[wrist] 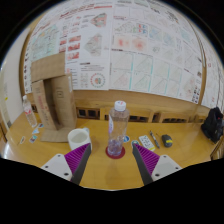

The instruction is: Pour water

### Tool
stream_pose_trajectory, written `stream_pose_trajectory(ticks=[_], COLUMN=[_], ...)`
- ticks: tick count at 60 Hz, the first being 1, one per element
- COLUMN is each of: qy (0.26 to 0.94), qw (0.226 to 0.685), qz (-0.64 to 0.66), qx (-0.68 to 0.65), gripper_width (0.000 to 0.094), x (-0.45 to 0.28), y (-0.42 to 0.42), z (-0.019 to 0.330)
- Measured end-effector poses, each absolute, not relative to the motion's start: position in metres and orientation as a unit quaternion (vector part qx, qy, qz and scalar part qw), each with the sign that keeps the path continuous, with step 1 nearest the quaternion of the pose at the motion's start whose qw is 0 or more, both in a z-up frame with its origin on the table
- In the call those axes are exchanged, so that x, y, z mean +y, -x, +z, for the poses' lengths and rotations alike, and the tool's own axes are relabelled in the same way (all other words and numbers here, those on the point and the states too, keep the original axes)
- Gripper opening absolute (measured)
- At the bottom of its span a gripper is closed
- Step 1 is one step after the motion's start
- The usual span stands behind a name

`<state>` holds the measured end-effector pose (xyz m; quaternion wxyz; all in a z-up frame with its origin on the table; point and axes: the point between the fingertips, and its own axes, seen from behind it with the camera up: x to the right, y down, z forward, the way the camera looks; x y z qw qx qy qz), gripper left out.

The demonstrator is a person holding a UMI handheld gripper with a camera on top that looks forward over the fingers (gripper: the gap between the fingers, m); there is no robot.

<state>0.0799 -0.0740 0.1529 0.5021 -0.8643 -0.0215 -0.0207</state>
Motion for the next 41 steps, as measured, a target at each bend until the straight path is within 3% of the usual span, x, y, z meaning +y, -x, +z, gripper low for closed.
stream_pose_trajectory(ticks=[19, 41], qy=[0.869, 0.864], qw=[0.494, 0.501], qz=[-0.03, -0.027], qx=[0.004, 0.034], gripper_width=[0.0845, 0.0846], x=[-0.212, -0.257], y=[-0.046, -0.049], z=[0.177, 0.187])
